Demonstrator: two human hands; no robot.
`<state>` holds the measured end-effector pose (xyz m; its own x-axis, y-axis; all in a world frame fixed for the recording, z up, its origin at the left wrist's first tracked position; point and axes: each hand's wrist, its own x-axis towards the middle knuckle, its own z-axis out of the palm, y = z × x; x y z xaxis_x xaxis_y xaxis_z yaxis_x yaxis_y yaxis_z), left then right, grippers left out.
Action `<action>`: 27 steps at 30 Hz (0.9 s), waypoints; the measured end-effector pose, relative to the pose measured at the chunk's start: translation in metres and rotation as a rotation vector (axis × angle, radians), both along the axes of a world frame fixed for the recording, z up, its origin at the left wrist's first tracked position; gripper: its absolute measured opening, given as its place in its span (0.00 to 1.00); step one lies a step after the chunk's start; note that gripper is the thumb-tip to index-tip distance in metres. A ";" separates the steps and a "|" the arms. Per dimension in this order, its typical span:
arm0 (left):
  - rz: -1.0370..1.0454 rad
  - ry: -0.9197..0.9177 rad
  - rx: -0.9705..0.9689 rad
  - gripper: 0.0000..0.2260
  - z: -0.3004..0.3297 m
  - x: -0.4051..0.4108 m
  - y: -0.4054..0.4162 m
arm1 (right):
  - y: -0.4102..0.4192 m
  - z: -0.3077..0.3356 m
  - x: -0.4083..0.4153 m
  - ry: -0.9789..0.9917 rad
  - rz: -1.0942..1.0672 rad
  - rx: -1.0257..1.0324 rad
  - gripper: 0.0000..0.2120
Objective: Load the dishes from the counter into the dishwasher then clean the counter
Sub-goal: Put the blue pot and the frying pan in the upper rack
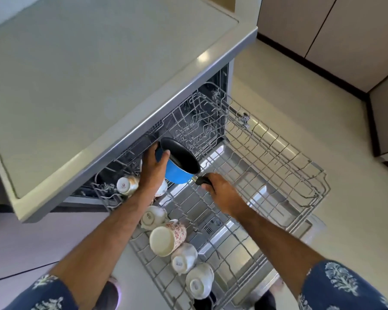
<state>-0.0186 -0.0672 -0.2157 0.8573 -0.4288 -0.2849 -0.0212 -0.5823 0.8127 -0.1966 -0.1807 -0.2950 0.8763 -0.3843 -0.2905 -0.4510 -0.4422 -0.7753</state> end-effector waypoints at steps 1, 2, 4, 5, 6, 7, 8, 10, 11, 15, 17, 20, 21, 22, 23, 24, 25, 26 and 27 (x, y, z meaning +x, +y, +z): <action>-0.004 -0.011 0.004 0.21 -0.002 0.002 0.000 | 0.000 -0.003 0.003 -0.003 -0.001 -0.018 0.17; -0.009 -0.027 0.012 0.20 -0.005 0.003 -0.001 | 0.000 -0.005 0.007 -0.002 -0.006 -0.034 0.17; -0.009 -0.057 0.043 0.20 -0.006 0.005 -0.004 | -0.003 -0.010 0.014 0.013 -0.019 -0.064 0.16; -0.003 -0.077 0.055 0.20 -0.007 0.005 -0.007 | -0.004 -0.012 0.017 0.027 -0.020 -0.084 0.16; -0.003 -0.093 0.065 0.20 -0.008 0.005 -0.009 | -0.004 -0.015 0.020 0.050 -0.011 -0.109 0.16; -0.011 -0.102 0.067 0.21 -0.007 0.004 -0.010 | -0.004 -0.018 0.022 0.066 0.002 -0.139 0.16; -0.020 -0.111 0.056 0.22 -0.007 0.003 -0.011 | -0.003 -0.020 0.024 0.078 0.016 -0.168 0.17; -0.041 -0.149 0.020 0.23 -0.009 0.000 -0.010 | 0.001 -0.024 0.029 0.089 0.042 -0.228 0.18; -0.045 -0.178 0.004 0.23 -0.010 -0.002 -0.009 | 0.002 -0.025 0.033 0.093 0.045 -0.259 0.19; 0.013 -0.264 -0.056 0.23 -0.013 -0.004 -0.001 | 0.008 -0.023 0.041 0.065 0.044 -0.354 0.22; 0.020 -0.281 -0.071 0.23 -0.013 -0.003 0.004 | 0.010 -0.022 0.048 0.066 0.049 -0.394 0.24; -0.021 -0.292 -0.045 0.25 -0.016 0.002 0.009 | 0.010 -0.019 0.063 0.083 0.060 -0.444 0.27; -0.035 -0.279 -0.020 0.27 -0.017 0.004 0.011 | 0.010 -0.018 0.067 0.090 0.051 -0.441 0.27; -0.043 -0.259 0.002 0.28 -0.018 0.005 0.013 | 0.009 -0.017 0.069 0.094 0.043 -0.430 0.26; -0.042 -0.233 0.016 0.29 -0.018 0.006 0.015 | 0.008 -0.015 0.070 0.093 0.036 -0.415 0.25; -0.029 -0.212 0.014 0.29 -0.019 0.007 0.016 | 0.008 -0.013 0.069 0.089 0.035 -0.408 0.25; -0.008 -0.195 0.001 0.29 -0.019 0.008 0.018 | 0.008 -0.010 0.069 0.078 0.035 -0.411 0.24; 0.018 -0.177 -0.021 0.29 -0.018 0.010 0.018 | 0.007 -0.006 0.067 0.064 0.036 -0.414 0.23; 0.040 -0.157 -0.043 0.28 -0.017 0.011 0.017 | 0.004 -0.001 0.065 0.044 0.032 -0.410 0.22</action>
